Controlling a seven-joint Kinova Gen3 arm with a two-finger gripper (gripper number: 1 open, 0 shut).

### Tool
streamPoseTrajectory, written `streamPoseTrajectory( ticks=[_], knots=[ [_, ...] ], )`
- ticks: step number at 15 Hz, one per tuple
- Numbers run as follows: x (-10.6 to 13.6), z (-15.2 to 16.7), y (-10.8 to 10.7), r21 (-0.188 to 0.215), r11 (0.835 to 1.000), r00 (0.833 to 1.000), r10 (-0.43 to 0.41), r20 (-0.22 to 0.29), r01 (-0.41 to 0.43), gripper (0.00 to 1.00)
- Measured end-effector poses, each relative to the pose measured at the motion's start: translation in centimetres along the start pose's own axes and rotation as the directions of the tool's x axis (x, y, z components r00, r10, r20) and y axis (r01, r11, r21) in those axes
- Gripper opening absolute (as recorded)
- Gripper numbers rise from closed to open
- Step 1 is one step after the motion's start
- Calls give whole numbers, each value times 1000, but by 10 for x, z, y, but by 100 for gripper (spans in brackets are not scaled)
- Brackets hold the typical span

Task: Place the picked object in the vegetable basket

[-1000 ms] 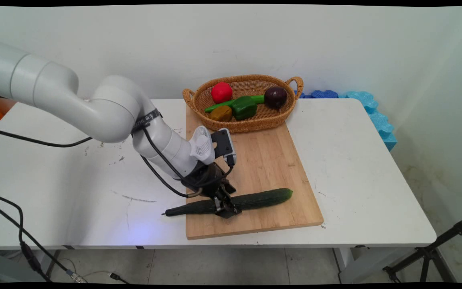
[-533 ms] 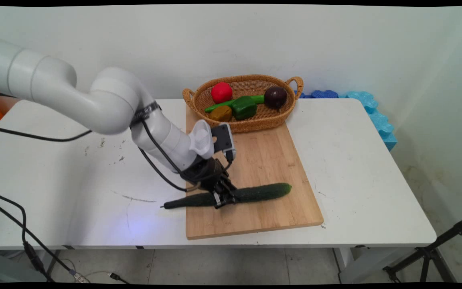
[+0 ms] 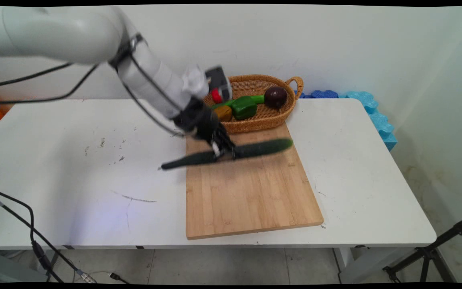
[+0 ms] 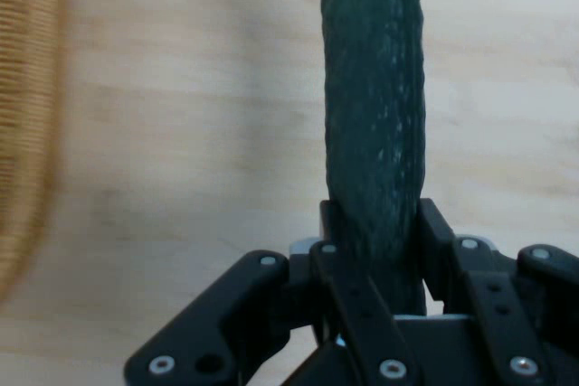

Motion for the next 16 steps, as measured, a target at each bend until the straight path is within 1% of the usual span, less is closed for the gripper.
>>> streamPoseTrajectory(
  ticks=[5, 8, 10, 12, 16],
  knots=[
    [28, -21, -49, 54, 996, 998, -66, -23, 67, 0],
    [45, -22, -89, 103, 987, 992, -121, -25, 123, 0],
    [52, -16, -113, 132, 978, 987, -160, -18, 161, 0],
    [58, -2, -134, 155, 967, 979, -202, -5, 200, 0],
    [65, 31, -161, 174, 949, 963, -269, 24, 261, 0]
  ],
)
